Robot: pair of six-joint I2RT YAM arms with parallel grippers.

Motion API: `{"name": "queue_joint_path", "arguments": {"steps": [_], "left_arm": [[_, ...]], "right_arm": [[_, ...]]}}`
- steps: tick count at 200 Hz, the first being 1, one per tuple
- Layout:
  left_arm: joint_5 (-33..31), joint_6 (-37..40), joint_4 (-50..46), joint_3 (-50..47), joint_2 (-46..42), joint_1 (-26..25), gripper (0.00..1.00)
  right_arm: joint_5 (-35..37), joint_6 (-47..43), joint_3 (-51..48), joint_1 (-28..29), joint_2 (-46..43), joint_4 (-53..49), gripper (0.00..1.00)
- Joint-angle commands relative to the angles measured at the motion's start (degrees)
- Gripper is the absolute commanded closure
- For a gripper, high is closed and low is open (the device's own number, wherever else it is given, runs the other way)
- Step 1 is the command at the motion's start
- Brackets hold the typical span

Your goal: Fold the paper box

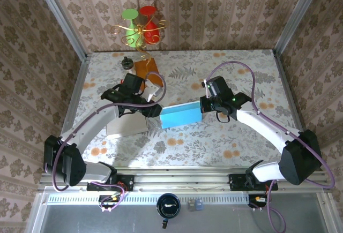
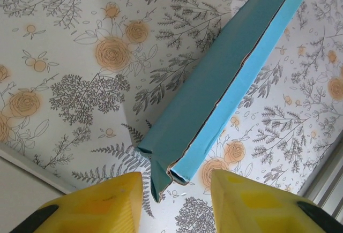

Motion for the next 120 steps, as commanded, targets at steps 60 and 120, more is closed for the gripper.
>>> {"name": "queue_joint_path", "arguments": {"steps": [60,120], "left_arm": [[-4.51,2.99,-3.31,4.48,2.88,-2.02,0.71],[-7.41,3.71,-3.43,4.22,2.97,-2.1,0.73]], "right_arm": [[0.62,0.63,1.76,0.48,2.47,-2.26,1.0],[0.61,0.81,1.49,0.48,2.06,-2.35,1.0]]}}
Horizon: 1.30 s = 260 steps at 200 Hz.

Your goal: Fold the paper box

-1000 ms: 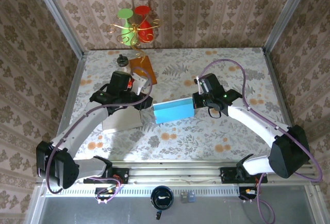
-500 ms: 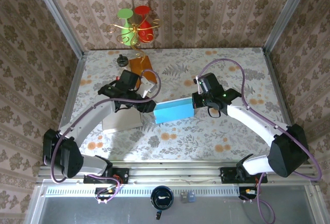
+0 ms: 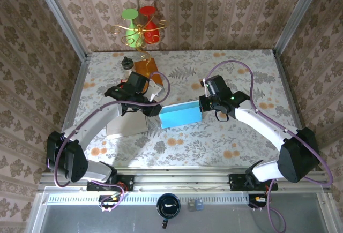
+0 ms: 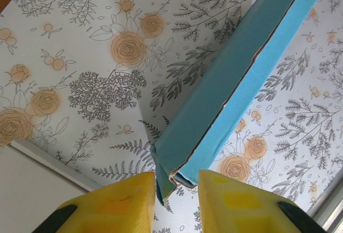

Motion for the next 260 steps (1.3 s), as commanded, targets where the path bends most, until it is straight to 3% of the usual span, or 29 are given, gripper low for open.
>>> {"name": "queue_joint_path", "arguments": {"steps": [1,75,117,180,260], "left_arm": [[-1.74,1.48,-1.2,1.39,0.5,-0.31,0.73],[-1.33,1.13,-0.45,1.75,1.31,-0.31,0.79],[-0.97,0.26,-0.45,2.18,2.23,-0.31,0.89],[-1.32,-1.86,-0.58,3.15,3.41,-0.93,0.96],[-3.8,-17.52,3.43,1.39,2.73,-3.12,1.0]], "right_arm": [[0.59,0.81,0.35,0.43,0.59,-2.15,1.0],[0.59,0.95,0.34,0.43,0.5,-2.15,1.0],[0.51,0.98,0.22,0.43,0.39,-2.06,1.0],[0.68,1.23,0.19,0.43,0.24,-2.06,1.0],[0.58,4.96,0.09,1.39,0.13,-0.77,1.0]]}}
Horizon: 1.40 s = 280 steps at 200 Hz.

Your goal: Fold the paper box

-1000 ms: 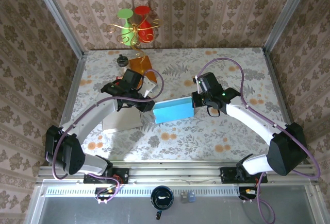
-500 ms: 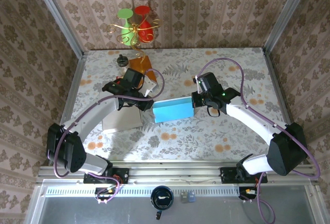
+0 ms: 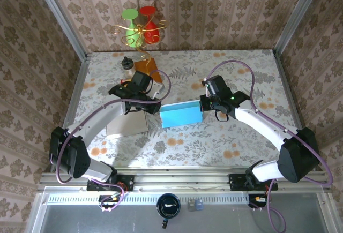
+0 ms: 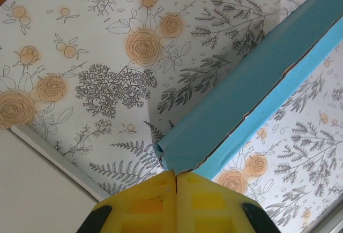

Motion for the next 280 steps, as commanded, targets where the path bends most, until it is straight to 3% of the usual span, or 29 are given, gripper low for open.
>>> {"name": "queue_joint_path", "arguments": {"steps": [1,77,215,280], "left_arm": [[0.3,-6.85,2.99,-0.4,0.08,-1.18,1.0],[-0.57,-12.66,8.03,-2.99,-0.67,-1.18,1.0],[1.16,-16.59,6.89,-0.76,0.05,0.03,1.0],[-0.08,-14.64,17.34,-8.01,-3.41,-0.73,1.0]], "right_arm": [[-0.79,2.04,0.05,1.28,0.14,-0.67,1.0],[-0.66,3.4,-0.17,2.24,0.54,0.03,1.0],[-0.06,3.65,-3.09,2.3,-2.0,2.63,1.0],[-0.01,3.45,-6.21,2.43,-4.5,7.03,1.0]]}}
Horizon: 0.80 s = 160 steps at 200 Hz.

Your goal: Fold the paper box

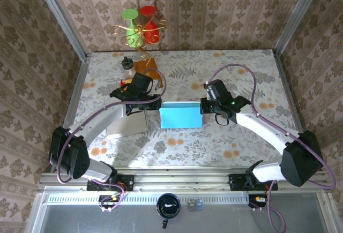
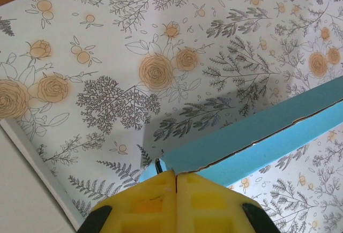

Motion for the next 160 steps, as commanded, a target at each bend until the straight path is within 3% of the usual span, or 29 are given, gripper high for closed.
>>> {"name": "queue_joint_path", "arguments": {"steps": [1,85,160], "left_arm": [[1.75,1.02,6.87,-3.22,-2.73,-0.93,1.0],[-1.76,4.77,16.41,-12.65,-9.08,-3.58,1.0],[-10.92,9.37,31.04,-25.41,-16.73,-10.62,1.0]], "right_arm": [[-1.6,0.37,-1.74,1.25,-1.77,3.91,1.0],[2.27,-1.92,-8.75,3.87,-7.12,9.99,1.0],[7.0,-2.97,-14.09,7.44,-10.16,13.11,1.0]]}}
